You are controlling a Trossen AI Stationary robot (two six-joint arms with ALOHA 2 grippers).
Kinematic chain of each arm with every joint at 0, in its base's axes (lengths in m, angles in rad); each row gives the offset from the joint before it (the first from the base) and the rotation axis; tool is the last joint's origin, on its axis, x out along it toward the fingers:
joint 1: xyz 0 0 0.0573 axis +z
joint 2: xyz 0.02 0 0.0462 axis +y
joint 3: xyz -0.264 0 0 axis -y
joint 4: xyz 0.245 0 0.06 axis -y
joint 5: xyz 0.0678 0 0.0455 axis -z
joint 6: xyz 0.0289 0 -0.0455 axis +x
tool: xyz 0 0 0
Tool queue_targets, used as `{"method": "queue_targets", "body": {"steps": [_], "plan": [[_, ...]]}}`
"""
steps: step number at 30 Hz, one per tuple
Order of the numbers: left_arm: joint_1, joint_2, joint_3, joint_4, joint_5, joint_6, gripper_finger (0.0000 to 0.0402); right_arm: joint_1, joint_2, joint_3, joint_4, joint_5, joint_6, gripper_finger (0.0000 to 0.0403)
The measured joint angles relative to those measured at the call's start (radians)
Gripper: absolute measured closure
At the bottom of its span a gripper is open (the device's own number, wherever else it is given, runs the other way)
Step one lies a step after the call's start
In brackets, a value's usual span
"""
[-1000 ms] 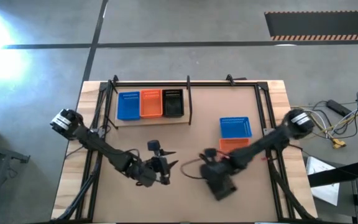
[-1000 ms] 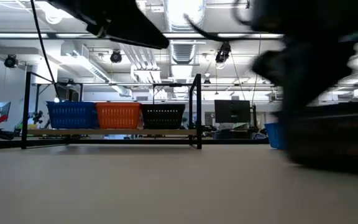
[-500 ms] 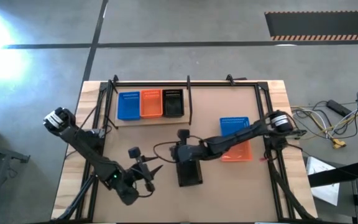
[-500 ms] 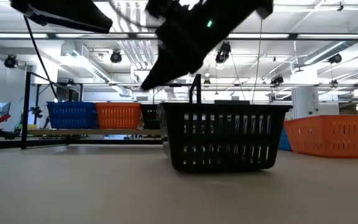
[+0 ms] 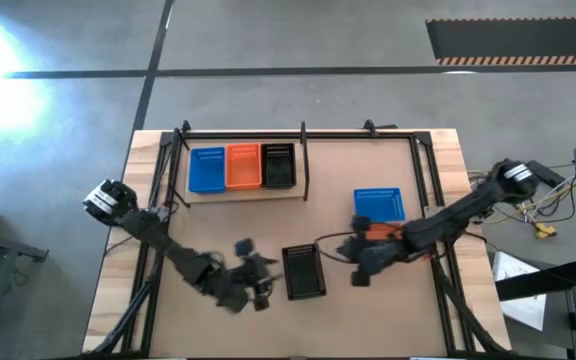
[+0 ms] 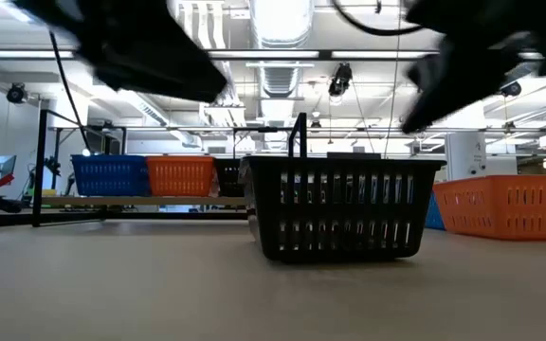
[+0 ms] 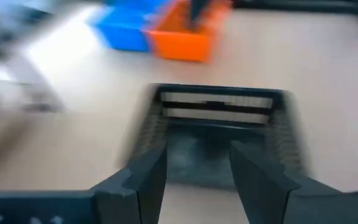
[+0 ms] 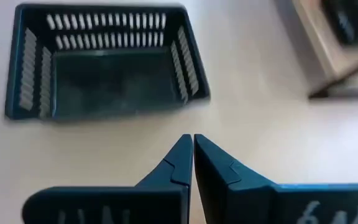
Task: Stack baskets on shelf by color
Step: Stack the black basket on top of the stacked black baskets on the shelf
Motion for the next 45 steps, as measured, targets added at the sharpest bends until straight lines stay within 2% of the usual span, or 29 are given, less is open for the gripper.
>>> {"method": "queue_targets", "body": {"steps": [2, 4, 6, 8, 13, 16, 22, 28, 30, 34, 36, 40, 45], "plan": [[0.062, 0.020, 0.016, 0.066, 0.216, 0.086, 0.0242, 0.038, -0.070, -0.080, 0.024, 0.056, 0.065, 0.0394], [0.121, 0.047, 0.040, 0.083, 0.382, 0.153, 0.0242, 0.073, -0.128, -0.143, 0.053, 0.129, 0.110, 0.0394], [0.170, 0.073, 0.074, 0.078, 0.505, 0.211, 0.0242, 0.102, -0.177, -0.194, 0.084, 0.193, 0.140, 0.0394], [0.210, 0.094, 0.109, 0.038, 0.571, 0.277, 0.0242, 0.120, -0.218, -0.234, 0.121, 0.236, 0.154, 0.0394], [0.278, 0.149, 0.205, -0.056, 0.593, 0.358, 0.0242, 0.127, -0.274, -0.300, 0.176, 0.257, 0.160, 0.0394], [0.300, 0.175, 0.275, -0.152, 0.658, 0.360, 0.0242, 0.127, -0.276, -0.310, 0.193, 0.257, 0.160, 0.0394], [0.278, 0.198, 0.416, -0.435, 0.692, 0.379, 0.0242, 0.127, -0.237, -0.312, 0.194, 0.258, 0.159, 0.0394], [0.227, 0.198, 0.487, -0.676, 0.695, 0.367, 0.0242, 0.127, -0.193, -0.312, 0.203, 0.257, 0.164, 0.0394], [0.226, 0.198, 0.486, -0.701, 0.694, 0.281, 0.0242, 0.126, -0.181, -0.312, 0.207, 0.257, 0.165, 0.0394], [0.247, 0.197, 0.458, -0.700, 0.692, -0.041, 0.0242, 0.126, -0.163, -0.312, 0.213, 0.257, 0.165, 0.0394], [0.261, 0.197, 0.437, -0.700, 0.691, -0.139, 0.0242, 0.126, -0.158, -0.312, 0.216, 0.257, 0.166, 0.0394], [0.272, 0.197, 0.402, -0.685, 0.687, -0.245, 0.0242, 0.126, -0.158, -0.312, 0.219, 0.257, 0.167, 0.0394], [0.279, 0.197, 0.377, -0.634, 0.718, -0.260, 0.0236, 0.126, -0.156, -0.312, 0.220, 0.257, 0.166, 0.0394]]}}
